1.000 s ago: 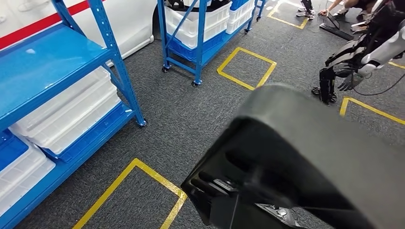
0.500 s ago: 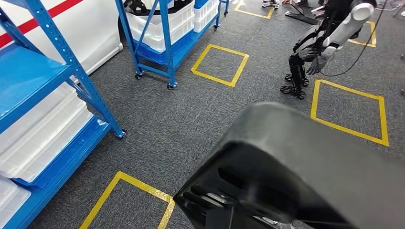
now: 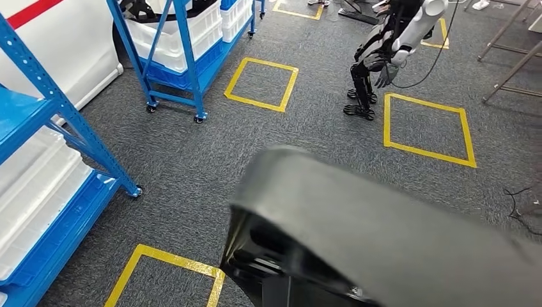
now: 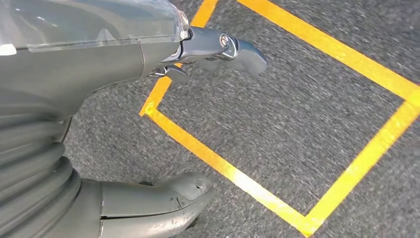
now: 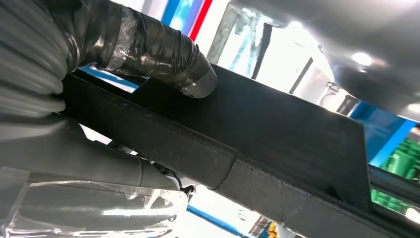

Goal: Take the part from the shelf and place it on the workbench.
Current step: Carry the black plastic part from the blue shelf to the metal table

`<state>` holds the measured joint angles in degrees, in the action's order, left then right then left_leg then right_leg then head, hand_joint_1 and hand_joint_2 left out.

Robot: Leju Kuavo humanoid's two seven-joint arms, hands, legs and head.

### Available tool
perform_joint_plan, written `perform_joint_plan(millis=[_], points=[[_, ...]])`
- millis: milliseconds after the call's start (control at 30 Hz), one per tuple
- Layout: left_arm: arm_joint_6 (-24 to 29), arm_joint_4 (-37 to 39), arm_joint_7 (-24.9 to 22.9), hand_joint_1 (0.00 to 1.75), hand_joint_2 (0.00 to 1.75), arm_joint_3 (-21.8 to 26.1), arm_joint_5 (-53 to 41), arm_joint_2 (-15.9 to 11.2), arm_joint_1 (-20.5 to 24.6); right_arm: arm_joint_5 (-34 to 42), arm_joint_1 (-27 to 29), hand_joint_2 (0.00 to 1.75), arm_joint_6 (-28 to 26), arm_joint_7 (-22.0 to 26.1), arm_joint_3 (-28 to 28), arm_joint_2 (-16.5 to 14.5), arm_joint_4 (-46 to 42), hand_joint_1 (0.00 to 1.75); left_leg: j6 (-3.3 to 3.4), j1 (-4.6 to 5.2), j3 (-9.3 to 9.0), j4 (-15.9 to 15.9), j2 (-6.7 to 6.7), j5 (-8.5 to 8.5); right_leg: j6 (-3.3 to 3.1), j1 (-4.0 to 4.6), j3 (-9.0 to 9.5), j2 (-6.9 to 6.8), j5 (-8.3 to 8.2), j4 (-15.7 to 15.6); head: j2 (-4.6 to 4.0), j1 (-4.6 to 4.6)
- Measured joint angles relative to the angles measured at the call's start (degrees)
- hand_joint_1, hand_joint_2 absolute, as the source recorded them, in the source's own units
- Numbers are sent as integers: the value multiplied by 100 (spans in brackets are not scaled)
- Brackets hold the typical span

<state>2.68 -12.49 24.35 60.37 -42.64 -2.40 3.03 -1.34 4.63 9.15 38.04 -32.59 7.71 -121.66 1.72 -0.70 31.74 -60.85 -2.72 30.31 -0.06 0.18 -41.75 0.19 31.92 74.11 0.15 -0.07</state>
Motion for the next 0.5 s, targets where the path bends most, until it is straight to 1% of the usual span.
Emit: perform_joint_plan(millis=[33, 67, 100, 133, 167, 200, 233, 267, 300, 333, 367, 400, 433, 467, 500], points=[[6, -1, 1, 0, 175, 13, -10, 1, 12, 13, 0, 175, 19, 2, 0, -16, 43, 175, -1, 8, -22, 3, -54, 16, -60, 38, 164, -61, -212, -345, 0, 0], [20, -1, -6, 0, 175, 24, -25, 4, 22, 31, 0, 175, 31, 5, 0, -41, 83, 175, -5, 12, -47, 14, -106, 31, -132, 100, 350, -208, -365, -719, 0, -1], [39, -1, -22, 0, 175, 34, -43, 10, 27, 49, -1, 175, 35, 8, 0, -73, 117, 175, -17, 15, -68, 29, -156, 42, -203, 166, 505, -359, -466, -1042, 0, 0], [60, 0, -45, 0, 175, 43, -60, 17, 24, 64, -1, 175, 34, 10, 0, -104, 142, 175, -32, 13, -83, 49, -213, 48, -261, 226, 595, -475, -501, -1246, 0, -1], [76, 0, -65, 0, 175, 49, -72, 23, 20, 77, 4, 175, 33, 12, 0, -128, 163, 175, -50, 12, -99, 80, -280, 48, -300, 266, 618, -523, -482, -1323, 0, -1], [84, 0, -76, 0, 175, 51, -79, 27, 22, 87, 13, 175, 32, 13, 0, -144, 183, 175, -70, 16, -125, 118, -350, 45, -329, 281, 624, -466, -500, -1377, 0, 0], [81, -1, -72, 0, 175, 53, -80, 28, 32, 100, 30, 175, 36, 13, 0, -155, 201, 175, -88, 15, -155, 150, -380, 57, -347, 254, 664, -389, -535, -1457, 0, -3], [66, -2, -51, 0, 175, 55, -76, 29, 48, 121, 43, 175, 45, 13, 1, -168, 221, 175, -101, 14, -177, 137, -309, 93, -356, 228, 728, -321, -572, -1561, 0, -2], [49, -2, -26, 0, 175, 59, -70, 27, 62, 145, 47, 175, 60, 13, 2, -183, 241, 175, -111, 10, -154, 28, -177, 174, -365, 198, 799, -260, -612, -1665, 0, -3], [35, -2, -1, 0, 175, 67, -62, 23, 69, 171, 47, 175, 77, 13, 3, -202, 262, 175, -121, 4, -58, -208, -7, 304, -366, 164, 863, -197, -643, -1743, 0, -3], [25, -3, 19, 0, 175, 77, -57, 14, 66, 199, 42, 175, 95, 12, 5, -221, 289, 175, -135, -2, 102, -542, 140, 454, -367, 160, 889, -128, -648, -1768, 0, -2], [18, -3, 33, 0, 175, 86, -54, 4, 59, 224, 42, 175, 115, 11, 7, -236, 318, 175, -156, -6, 303, -906, 210, 588, -370, 148, 895, -48, -646, -1762, 0, -3], [4, -3, 49, 0, 175, 93, -52, -3, 55, 251, 46, 175, 133, 10, 12, -249, 348, 175, -183, -11, 478, -1182, 239, 647, -361, 134, 894, 38, -634, -1743, 0, -3], [-17, -3, 63, 0, 175, 96, -51, -9, 59, 283, 50, 175, 150, 9, 16, -263, 379, 175, -213, -24, 574, -1279, 247, 594, -344, 117, 892, 125, -615, -1713, 0, -3], [-36, -3, 74, 0, 175, 98, -49, -10, 73, 313, 51, 175, 165, 9, 24, -281, 409, 175, -247, -44, 571, -1170, 253, 434, -318, 94, 889, 209, -588, -1668, 0, -4]])
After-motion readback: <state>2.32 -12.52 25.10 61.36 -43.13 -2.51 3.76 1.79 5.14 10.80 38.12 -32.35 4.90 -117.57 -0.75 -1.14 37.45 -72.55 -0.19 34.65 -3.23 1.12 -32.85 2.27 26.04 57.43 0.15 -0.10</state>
